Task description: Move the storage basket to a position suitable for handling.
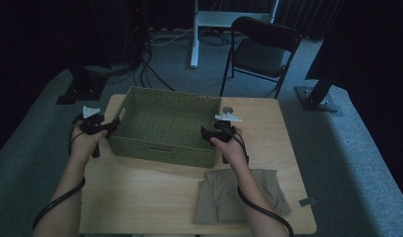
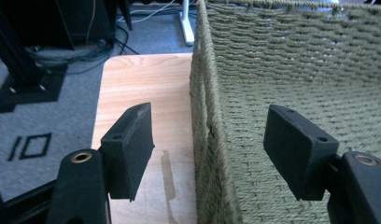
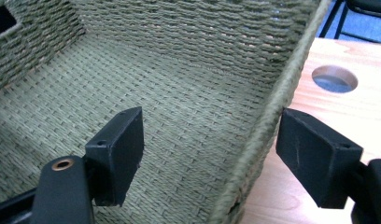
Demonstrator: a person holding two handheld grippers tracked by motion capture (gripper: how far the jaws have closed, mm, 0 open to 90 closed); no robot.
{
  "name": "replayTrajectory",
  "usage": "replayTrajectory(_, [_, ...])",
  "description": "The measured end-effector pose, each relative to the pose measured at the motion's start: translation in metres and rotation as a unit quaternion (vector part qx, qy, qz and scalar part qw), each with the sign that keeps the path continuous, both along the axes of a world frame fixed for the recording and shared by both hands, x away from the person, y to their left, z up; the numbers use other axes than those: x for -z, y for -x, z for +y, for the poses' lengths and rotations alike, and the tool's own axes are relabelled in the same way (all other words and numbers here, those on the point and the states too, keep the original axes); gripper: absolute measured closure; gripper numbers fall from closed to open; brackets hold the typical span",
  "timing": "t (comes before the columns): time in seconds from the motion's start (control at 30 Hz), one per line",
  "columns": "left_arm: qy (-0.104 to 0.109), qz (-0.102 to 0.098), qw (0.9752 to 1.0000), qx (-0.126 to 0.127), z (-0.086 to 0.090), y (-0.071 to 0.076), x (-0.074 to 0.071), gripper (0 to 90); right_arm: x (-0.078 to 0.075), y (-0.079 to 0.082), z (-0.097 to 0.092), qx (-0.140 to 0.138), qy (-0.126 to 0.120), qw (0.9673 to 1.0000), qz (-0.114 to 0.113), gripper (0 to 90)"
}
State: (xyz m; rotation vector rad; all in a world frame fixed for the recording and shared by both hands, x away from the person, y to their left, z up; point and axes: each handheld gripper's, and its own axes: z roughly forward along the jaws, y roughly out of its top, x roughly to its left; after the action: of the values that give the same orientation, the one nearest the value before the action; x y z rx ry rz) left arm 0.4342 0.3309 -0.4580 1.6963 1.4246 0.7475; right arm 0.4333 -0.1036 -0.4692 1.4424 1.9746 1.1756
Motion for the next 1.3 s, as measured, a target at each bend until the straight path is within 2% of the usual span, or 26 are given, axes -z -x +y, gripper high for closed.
replayTrajectory(0.03, [0.005, 0.006, 1.0000, -0.002, 0.000, 0.000, 0.000, 40.1, 0.000, 0.000, 0.000, 0.002, 0.001, 1.0000, 0.000, 23.0])
replayTrajectory(0.1, [0.005, 0.024, 0.9997, 0.003, 0.000, 0.000, 0.001, 40.8, 0.002, 0.001, 0.002, 0.007, 0.003, 1.0000, 0.001, 23.6])
replayTrajectory(0.17, [-0.013, 0.043, 0.9989, 0.011, -0.003, 0.001, 0.004, 45.5, 0.003, 0.002, 0.003, 0.017, 0.000, 0.9998, 0.003, 26.9])
replayTrajectory(0.23, [0.001, 0.062, 0.9980, 0.004, -0.003, 0.002, 0.007, 48.1, 0.003, 0.002, 0.003, 0.022, -0.006, 0.9997, 0.004, 28.4])
replayTrajectory(0.33, [0.014, 0.069, 0.9975, 0.002, -0.003, 0.004, 0.009, 53.6, 0.002, 0.003, 0.004, 0.033, 0.002, 0.9994, 0.009, 32.7])
replayTrajectory(0.4, [0.007, 0.069, 0.9976, 0.002, -0.006, 0.005, 0.009, 59.7, 0.002, 0.003, 0.006, 0.043, 0.007, 0.9989, 0.015, 35.7])
replayTrajectory(0.47, [-0.010, 0.072, 0.9973, 0.000, -0.011, 0.006, 0.008, 68.7, 0.001, 0.004, 0.007, 0.048, 0.015, 0.9986, 0.018, 37.9])
replayTrajectory(0.53, [-0.024, 0.070, 0.9972, -0.006, -0.014, 0.007, 0.008, 73.6, 0.001, 0.004, 0.007, 0.054, 0.014, 0.9983, 0.019, 39.4])
replayTrajectory(0.63, [-0.009, 0.072, 0.9970, -0.027, -0.016, 0.008, 0.008, 75.9, 0.002, 0.004, 0.005, 0.061, 0.002, 0.9980, 0.018, 41.5])
replayTrajectory(0.7, [-0.006, 0.073, 0.9967, -0.036, -0.018, 0.009, 0.008, 76.8, 0.002, 0.003, 0.005, 0.065, -0.001, 0.9977, 0.019, 43.9])
replayTrajectory(0.87, [-0.010, 0.071, 0.9965, -0.044, -0.027, 0.012, 0.008, 77.1, 0.001, 0.002, 0.003, 0.082, 0.007, 0.9964, 0.022, 52.0])
replayTrajectory(0.93, [-0.003, 0.072, 0.9962, -0.049, -0.030, 0.013, 0.009, 77.1, 0.000, 0.000, -0.001, 0.095, 0.015, 0.9950, 0.026, 57.9])
replayTrajectory(1.07, [0.002, 0.073, 0.9961, -0.049, -0.034, 0.015, 0.009, 77.0, -0.001, -0.002, -0.005, 0.102, 0.026, 0.9940, 0.027, 60.6])
replayTrajectory(1.1, [0.009, 0.072, 0.9959, -0.053, -0.040, 0.016, 0.009, 77.0, -0.001, -0.002, -0.005, 0.102, 0.026, 0.9940, 0.027, 62.9])
replayTrajectory(1.17, [0.009, 0.072, 0.9959, -0.054, -0.046, 0.019, 0.010, 76.9, -0.001, -0.005, -0.015, 0.125, 0.025, 0.9915, 0.027, 72.5])
replayTrajectory(1.2, [0.006, 0.071, 0.9960, -0.055, -0.053, 0.021, 0.010, 76.9, -0.001, -0.005, -0.018, 0.130, 0.025, 0.9909, 0.026, 74.5])
replayTrajectory(1.27, [0.006, 0.071, 0.9960, -0.055, -0.053, 0.021, 0.010, 78.0, -0.001, -0.006, -0.020, 0.133, 0.028, 0.9904, 0.025, 74.5])
replayTrajectory(1.3, [0.000, 0.068, 0.9959, -0.058, -0.061, 0.023, 0.011, 82.7, -0.001, -0.007, -0.025, 0.134, 0.041, 0.9900, 0.019, 76.3])
